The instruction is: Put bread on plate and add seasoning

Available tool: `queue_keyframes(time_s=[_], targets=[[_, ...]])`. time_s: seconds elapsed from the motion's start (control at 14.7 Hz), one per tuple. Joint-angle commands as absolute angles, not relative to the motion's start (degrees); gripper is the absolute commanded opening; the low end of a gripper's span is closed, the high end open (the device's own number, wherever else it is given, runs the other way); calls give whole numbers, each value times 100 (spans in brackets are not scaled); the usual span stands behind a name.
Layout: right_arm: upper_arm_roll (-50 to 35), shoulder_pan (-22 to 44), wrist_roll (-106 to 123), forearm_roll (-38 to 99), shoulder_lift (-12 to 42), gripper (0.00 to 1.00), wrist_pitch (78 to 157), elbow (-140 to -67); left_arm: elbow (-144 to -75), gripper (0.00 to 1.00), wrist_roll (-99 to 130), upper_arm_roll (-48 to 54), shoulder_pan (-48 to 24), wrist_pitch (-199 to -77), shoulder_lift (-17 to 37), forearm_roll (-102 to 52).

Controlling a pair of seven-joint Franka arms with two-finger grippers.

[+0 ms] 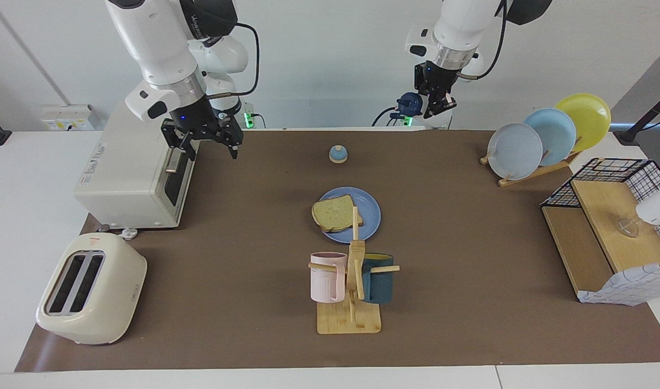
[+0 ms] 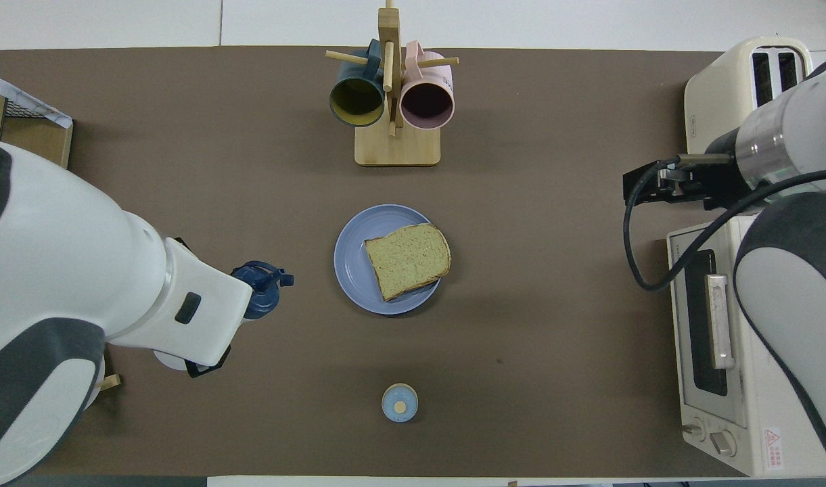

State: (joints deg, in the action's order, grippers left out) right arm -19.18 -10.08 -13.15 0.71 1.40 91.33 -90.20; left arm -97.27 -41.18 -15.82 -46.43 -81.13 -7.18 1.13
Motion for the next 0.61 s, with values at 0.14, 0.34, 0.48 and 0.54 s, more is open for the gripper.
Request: queue_keyframes(time_s=[0.14, 0.34, 0.48, 0.54], targets=[[-569, -321, -554, -176, 9, 100, 8692, -8991, -9405, 12, -3877, -1284, -4720, -8262, -72, 851], [-352, -18, -545, -167, -210, 100, 8648, -9332, -9387, 11, -3815, -1274, -4868, -8271, 139, 1246], [-325, -18, -510, -176, -255, 100, 8648, -9422, -9134, 11, -3579, -1275, -5045, -8244, 595, 1423], [-273, -18, -510, -176, -246, 100, 8648, -9422, -9010, 11, -3473, -1274, -5097, -8227, 815, 1502]])
